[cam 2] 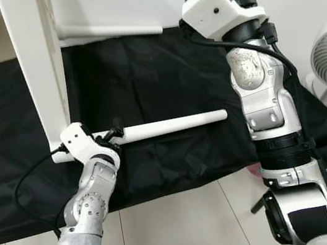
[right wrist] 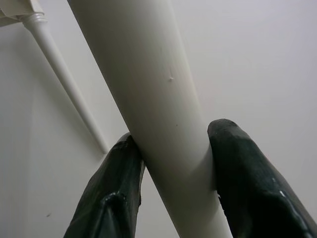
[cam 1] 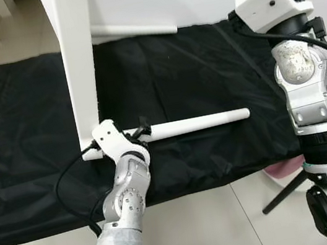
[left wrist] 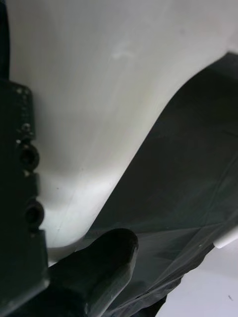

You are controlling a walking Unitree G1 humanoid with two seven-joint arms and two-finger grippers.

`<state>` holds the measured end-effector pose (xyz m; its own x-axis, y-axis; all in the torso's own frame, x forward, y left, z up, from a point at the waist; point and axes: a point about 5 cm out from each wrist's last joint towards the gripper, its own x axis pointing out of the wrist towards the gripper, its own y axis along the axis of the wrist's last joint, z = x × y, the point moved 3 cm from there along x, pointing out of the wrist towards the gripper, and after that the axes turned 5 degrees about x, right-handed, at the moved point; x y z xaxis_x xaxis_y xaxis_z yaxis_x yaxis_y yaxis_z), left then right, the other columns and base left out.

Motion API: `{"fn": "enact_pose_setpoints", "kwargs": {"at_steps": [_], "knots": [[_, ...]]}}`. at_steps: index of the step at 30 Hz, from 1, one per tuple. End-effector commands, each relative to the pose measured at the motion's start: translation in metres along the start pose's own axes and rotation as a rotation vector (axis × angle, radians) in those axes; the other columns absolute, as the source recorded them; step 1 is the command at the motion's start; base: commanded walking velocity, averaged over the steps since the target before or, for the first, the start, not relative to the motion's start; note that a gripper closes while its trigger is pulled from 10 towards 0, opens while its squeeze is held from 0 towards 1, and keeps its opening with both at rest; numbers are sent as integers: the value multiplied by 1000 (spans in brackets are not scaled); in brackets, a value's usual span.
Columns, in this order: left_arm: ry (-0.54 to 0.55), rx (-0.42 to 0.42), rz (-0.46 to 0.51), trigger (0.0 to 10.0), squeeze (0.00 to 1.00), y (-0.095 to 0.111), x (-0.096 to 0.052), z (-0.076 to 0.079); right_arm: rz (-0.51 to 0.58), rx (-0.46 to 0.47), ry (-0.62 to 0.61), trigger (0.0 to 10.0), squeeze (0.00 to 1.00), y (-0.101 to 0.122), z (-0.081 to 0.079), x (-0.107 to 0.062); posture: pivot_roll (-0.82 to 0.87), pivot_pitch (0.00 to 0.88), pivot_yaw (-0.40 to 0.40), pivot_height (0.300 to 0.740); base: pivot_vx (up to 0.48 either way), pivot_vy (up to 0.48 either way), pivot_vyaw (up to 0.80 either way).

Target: Building children table

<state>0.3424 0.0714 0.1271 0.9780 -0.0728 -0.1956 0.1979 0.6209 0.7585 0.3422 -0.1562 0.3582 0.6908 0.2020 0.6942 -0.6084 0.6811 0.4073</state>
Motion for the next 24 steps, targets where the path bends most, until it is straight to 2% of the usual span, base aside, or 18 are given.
{"fn": "enact_pose_setpoints", "kwargs": {"at_steps": [1,2,6,16,17,18,19,21,22,24], "knots": [[-563,689,532,10000,627,127,-53,140,-111,107,-22,10000,349,-25,1,-8,31,0,0,740,0,0,0],[-568,708,514,10000,1000,118,-52,136,-90,107,-7,10000,1000,-21,-1,-7,31,0,0,740,0,0,0],[-574,772,472,10000,1000,104,-48,124,-63,107,29,10000,1000,-17,-8,-8,34,0,0,740,0,0,0],[-615,855,445,10000,1000,96,-44,116,-41,95,58,10000,1000,-17,-17,-14,40,0,0,740,0,0,0],[-638,878,433,10000,863,94,-44,116,-40,92,68,10000,259,-17,-19,-15,39,0,0,740,0,0,0],[-638,878,433,10000,863,94,-44,116,-40,92,68,10000,259,-17,-19,-15,39,0,0,740,0,0,0],[-680,920,400,10000,12,87,-46,114,-40,88,83,10000,0,-18,-22,-17,36,0,0,740,0,0,0],[-704,948,375,10000,0,82,-47,112,-39,86,93,10000,0,-18,-24,-20,35,0,0,740,0,0,0],[-717,964,358,10000,0,79,-47,110,-39,84,99,10000,0,-18,-25,-21,35,145,-112,740,0,0,0],[-717,964,358,10000,0,79,-47,110,-39,84,99,10000,0,-18,-25,-21,35,145,-112,740,0,0,0]]}}
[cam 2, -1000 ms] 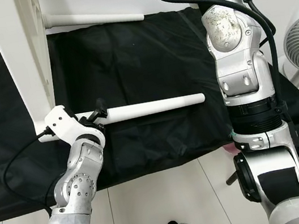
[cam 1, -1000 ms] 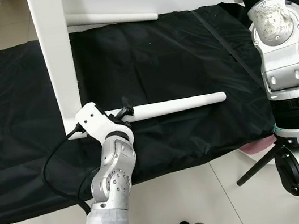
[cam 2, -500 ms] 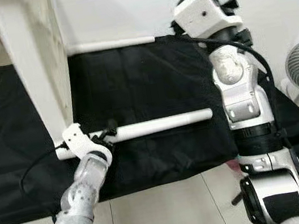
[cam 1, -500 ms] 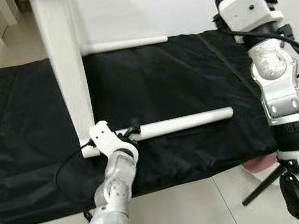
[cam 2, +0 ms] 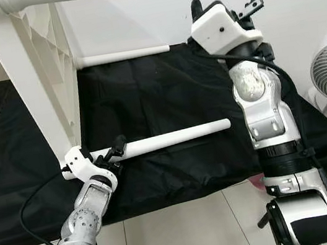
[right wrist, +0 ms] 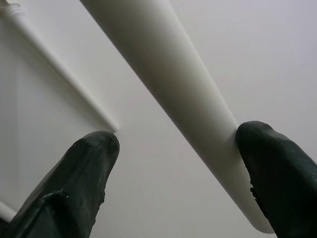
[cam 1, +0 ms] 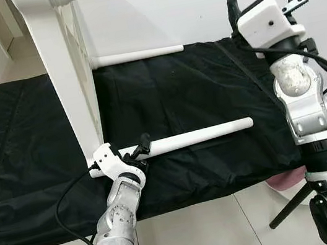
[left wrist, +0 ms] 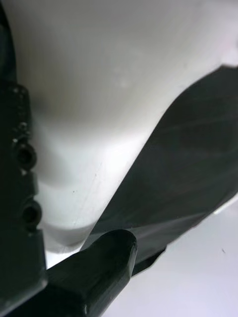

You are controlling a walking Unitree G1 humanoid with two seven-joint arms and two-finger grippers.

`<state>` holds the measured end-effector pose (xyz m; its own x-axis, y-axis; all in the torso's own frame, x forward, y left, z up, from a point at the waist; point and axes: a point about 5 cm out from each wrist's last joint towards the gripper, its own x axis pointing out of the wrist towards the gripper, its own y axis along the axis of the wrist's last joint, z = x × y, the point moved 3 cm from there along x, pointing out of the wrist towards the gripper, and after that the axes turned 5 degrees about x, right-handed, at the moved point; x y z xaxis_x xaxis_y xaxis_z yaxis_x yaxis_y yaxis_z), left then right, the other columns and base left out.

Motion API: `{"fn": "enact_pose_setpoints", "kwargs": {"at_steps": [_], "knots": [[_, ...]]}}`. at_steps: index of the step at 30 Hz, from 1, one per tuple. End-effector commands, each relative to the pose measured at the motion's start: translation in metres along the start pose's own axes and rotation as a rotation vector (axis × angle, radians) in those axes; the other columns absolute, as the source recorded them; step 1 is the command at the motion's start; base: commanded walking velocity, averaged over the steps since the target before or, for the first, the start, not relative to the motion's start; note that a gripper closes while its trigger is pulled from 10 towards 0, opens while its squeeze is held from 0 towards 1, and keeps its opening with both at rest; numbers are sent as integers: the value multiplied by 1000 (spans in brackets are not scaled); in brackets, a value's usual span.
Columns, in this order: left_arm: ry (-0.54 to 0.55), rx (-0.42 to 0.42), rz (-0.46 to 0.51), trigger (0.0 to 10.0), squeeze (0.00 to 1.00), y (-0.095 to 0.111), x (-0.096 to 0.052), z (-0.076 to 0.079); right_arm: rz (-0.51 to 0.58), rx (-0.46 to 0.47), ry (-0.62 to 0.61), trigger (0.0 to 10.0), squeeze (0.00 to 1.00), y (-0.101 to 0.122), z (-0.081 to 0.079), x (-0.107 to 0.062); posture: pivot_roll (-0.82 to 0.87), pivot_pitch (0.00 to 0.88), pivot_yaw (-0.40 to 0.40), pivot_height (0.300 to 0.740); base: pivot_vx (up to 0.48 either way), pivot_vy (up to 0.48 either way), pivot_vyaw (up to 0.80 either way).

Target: Building children table

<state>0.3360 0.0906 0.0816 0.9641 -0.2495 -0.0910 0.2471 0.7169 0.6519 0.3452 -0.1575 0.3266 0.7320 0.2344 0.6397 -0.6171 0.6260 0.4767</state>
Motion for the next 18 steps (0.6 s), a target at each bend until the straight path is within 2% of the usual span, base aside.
{"fn": "enact_pose_setpoints", "kwargs": {"at_steps": [1,18], "knots": [[-543,1138,250,10000,0,78,-20,174,-12,0,28,10000,0,-2,-6,0,35,145,-112,740,0,0,0],[-543,1138,250,10000,0,78,-20,174,-12,0,28,10000,0,-2,-6,0,35,145,-112,740,0,0,0]]}}
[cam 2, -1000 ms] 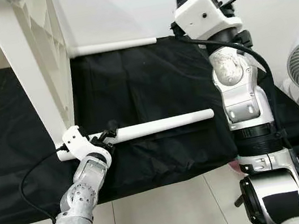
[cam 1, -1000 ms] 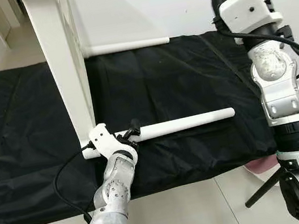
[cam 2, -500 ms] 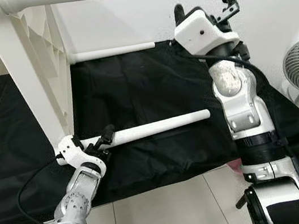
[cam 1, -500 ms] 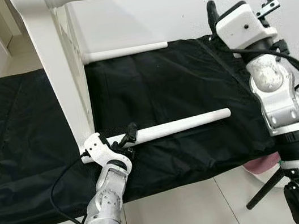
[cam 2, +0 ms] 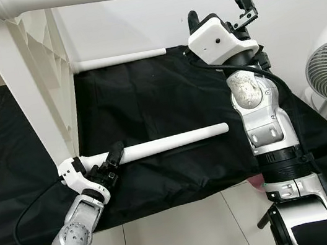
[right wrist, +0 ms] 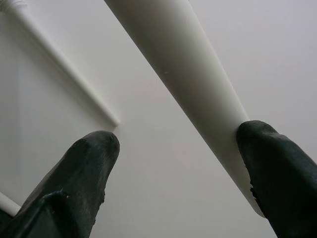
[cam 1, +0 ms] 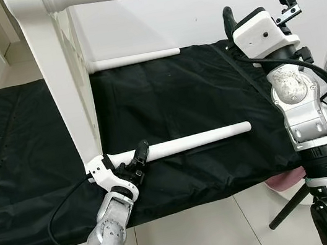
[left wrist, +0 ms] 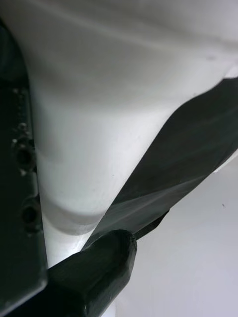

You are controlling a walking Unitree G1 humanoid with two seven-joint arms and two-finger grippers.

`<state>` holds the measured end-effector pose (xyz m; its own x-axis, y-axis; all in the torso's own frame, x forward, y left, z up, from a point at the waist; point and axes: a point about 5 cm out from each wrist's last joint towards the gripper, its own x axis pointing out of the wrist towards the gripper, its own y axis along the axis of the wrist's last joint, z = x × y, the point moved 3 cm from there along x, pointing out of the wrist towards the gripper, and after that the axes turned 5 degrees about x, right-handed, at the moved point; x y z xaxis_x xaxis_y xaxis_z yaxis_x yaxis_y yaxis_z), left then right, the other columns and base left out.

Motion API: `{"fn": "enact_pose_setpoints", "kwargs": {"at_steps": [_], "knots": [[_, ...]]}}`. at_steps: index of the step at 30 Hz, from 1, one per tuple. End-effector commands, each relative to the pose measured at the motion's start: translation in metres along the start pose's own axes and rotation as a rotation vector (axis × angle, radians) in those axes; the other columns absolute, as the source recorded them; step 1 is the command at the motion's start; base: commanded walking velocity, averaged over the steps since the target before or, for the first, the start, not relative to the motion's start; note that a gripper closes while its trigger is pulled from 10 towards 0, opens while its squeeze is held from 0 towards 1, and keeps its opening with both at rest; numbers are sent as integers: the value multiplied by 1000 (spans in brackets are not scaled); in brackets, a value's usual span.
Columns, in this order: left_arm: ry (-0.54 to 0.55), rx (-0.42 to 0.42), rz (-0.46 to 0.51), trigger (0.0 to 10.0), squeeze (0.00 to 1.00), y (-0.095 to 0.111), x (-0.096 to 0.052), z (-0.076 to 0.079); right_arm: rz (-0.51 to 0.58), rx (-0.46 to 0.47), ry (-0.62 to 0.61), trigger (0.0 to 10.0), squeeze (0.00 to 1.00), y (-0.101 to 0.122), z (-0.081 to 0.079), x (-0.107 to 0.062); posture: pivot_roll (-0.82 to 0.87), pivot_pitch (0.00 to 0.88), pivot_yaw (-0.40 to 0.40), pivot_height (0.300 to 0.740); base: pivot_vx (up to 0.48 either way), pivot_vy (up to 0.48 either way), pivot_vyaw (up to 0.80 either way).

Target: Building children table

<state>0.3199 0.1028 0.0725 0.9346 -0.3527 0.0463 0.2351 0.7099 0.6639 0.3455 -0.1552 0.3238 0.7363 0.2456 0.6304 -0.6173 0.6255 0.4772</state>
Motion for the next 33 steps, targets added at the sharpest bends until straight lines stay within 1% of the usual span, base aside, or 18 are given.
{"fn": "enact_pose_setpoints", "kwargs": {"at_steps": [1,33], "knots": [[-392,1130,145,10000,0,82,31,183,-12,-1,13,10000,0,-2,-2,1,35,145,-112,740,0,0,0],[-392,1130,145,10000,0,82,31,183,-12,-1,13,10000,0,-2,-2,1,35,145,-112,740,0,0,0]]}}
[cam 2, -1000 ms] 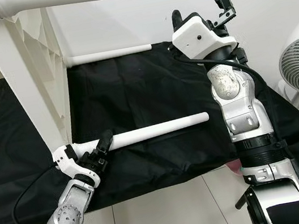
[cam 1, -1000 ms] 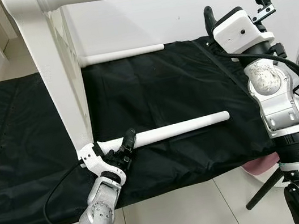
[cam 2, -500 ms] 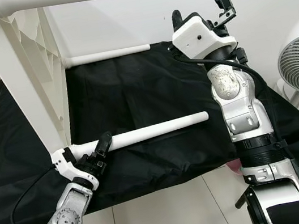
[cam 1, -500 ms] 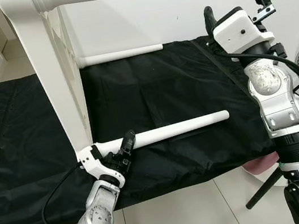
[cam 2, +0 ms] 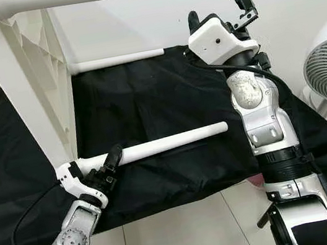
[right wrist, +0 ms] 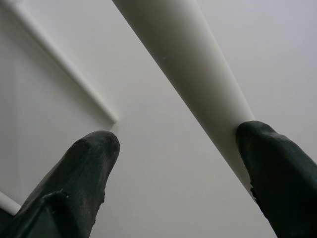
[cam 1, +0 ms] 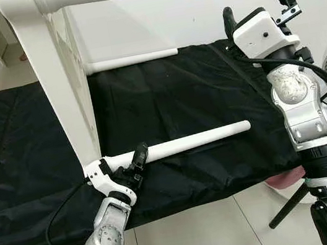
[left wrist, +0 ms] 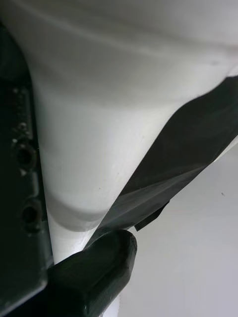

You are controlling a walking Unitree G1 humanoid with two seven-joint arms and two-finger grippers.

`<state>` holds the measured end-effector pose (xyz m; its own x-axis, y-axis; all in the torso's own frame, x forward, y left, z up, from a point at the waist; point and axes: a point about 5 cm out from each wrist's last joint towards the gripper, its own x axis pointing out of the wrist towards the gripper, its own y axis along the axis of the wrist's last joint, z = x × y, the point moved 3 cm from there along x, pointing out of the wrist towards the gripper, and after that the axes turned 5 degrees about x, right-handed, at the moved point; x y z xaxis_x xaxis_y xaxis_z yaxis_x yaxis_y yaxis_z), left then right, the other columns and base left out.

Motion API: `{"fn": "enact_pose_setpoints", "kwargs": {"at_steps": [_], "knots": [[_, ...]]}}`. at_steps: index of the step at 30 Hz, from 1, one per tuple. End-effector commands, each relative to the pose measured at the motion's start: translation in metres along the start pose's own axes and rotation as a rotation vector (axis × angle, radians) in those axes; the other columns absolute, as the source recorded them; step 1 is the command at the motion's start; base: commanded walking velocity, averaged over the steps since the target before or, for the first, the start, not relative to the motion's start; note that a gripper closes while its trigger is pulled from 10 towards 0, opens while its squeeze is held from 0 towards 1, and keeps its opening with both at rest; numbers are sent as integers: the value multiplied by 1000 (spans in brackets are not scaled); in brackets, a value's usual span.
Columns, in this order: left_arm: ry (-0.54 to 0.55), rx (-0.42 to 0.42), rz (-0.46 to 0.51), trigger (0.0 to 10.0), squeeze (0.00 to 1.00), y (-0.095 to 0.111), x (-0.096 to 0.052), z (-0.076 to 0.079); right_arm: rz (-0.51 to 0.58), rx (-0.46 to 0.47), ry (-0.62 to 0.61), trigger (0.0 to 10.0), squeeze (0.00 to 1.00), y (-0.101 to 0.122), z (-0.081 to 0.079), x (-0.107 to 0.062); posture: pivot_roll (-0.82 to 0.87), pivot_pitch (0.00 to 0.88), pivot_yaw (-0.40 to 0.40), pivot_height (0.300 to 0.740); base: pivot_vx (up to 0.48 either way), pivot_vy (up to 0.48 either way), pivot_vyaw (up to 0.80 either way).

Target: Building children table

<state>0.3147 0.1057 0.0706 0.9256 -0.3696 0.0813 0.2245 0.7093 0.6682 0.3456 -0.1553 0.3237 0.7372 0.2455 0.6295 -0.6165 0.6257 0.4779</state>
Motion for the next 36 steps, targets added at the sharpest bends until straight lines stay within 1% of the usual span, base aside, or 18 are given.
{"fn": "enact_pose_setpoints", "kwargs": {"at_steps": [1,7,8,9,10,11,12,13,26,28,29,36], "knots": [[-362,1122,116,10000,0,83,45,183,-11,-1,12,10000,0,-2,-2,1,35,145,-112,740,0,0,0],[-362,1122,116,10000,0,83,45,183,-11,-1,12,10000,0,-2,-2,1,35,145,-112,740,0,0,0],[-377,1136,97,10000,0,80,43,181,-13,0,21,10000,0,-3,-4,-1,35,0,0,740,0,0,0],[-456,1129,52,10000,0,77,30,172,-136,110,42,10000,0,-23,-27,-21,52,0,0,740,0,0,0],[-513,1124,20,10000,0,75,20,165,-237,196,53,10000,0,-37,-44,-38,52,0,0,740,0,0,0],[-550,1123,-1,10000,0,74,13,160,-307,253,58,10000,0,-46,-56,-50,54,0,0,740,0,0,0],[-550,1123,-1,10000,0,74,13,160,-307,253,58,10000,0,-46,-56,-50,54,0,0,740,0,0,0],[-569,1120,-11,10000,0,73,9,159,-342,280,60,10000,0,-50,-62,-56,54,0,0,740,0,0,0],[-585,1119,-17,10000,0,73,7,161,-357,285,60,10000,0,-53,-63,-57,55,0,0,740,0,0,0],[-588,1116,-19,10000,0,73,7,160,-392,323,52,10000,0,-56,-66,-59,56,0,0,740,0,0,0],[-588,1116,-21,10000,0,73,7,159,-418,359,45,10000,0,-59,-68,-61,57,0,0,740,0,0,0],[-588,1116,-21,10000,0,73,7,159,-418,359,45,10000,0,-59,-68,-61,57,0,0,740,0,0,0]]}}
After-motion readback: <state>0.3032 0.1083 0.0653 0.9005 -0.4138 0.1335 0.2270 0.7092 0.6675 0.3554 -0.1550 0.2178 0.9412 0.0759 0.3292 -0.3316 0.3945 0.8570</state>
